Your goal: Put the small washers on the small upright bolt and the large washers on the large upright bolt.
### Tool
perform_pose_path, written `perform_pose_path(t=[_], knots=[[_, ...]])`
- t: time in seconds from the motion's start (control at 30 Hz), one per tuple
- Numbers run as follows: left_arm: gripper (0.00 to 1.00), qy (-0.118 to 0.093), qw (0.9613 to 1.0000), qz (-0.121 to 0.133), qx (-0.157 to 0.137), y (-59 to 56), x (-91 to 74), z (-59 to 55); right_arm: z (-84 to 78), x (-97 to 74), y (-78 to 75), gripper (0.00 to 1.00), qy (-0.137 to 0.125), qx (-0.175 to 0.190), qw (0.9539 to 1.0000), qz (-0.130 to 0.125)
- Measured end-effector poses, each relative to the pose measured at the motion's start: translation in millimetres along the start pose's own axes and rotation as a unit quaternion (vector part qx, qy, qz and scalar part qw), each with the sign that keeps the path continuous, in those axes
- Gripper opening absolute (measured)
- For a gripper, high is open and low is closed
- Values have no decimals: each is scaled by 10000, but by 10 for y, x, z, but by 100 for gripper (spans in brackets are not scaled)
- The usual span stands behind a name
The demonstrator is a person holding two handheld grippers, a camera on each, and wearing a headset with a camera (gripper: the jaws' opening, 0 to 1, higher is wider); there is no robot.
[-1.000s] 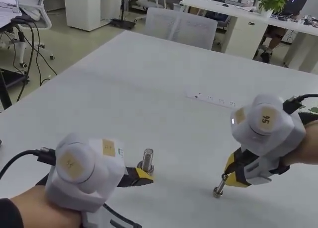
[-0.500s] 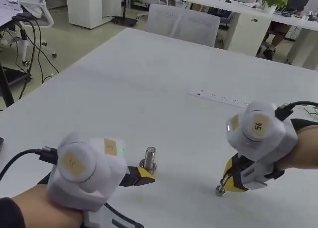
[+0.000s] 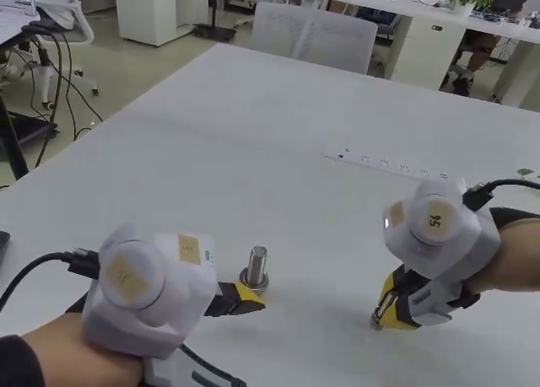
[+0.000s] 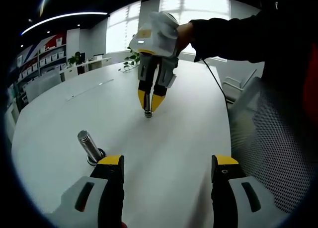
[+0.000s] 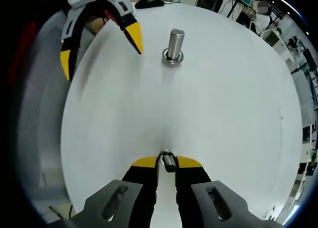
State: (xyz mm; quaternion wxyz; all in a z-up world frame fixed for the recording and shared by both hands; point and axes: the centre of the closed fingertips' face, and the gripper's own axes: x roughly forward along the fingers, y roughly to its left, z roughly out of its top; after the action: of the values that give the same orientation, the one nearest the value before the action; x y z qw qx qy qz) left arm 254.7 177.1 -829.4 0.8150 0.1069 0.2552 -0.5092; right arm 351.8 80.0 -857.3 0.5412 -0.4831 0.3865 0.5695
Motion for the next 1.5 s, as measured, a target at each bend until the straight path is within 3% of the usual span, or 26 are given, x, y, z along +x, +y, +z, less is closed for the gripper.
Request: perform_pose_path(t=[0.93, 1.33, 1.5], knots=[[70, 32, 10000, -32, -7, -15, 9, -12, -11, 28, 5, 19, -92, 157, 9998, 10], [70, 32, 10000, -67, 29, -31, 19, 1, -12, -17, 32, 38, -311, 474, 9984, -22], [71, 37, 9999, -84, 44, -39, 25, 6, -19, -23, 48, 52, -441, 584, 9973, -83]])
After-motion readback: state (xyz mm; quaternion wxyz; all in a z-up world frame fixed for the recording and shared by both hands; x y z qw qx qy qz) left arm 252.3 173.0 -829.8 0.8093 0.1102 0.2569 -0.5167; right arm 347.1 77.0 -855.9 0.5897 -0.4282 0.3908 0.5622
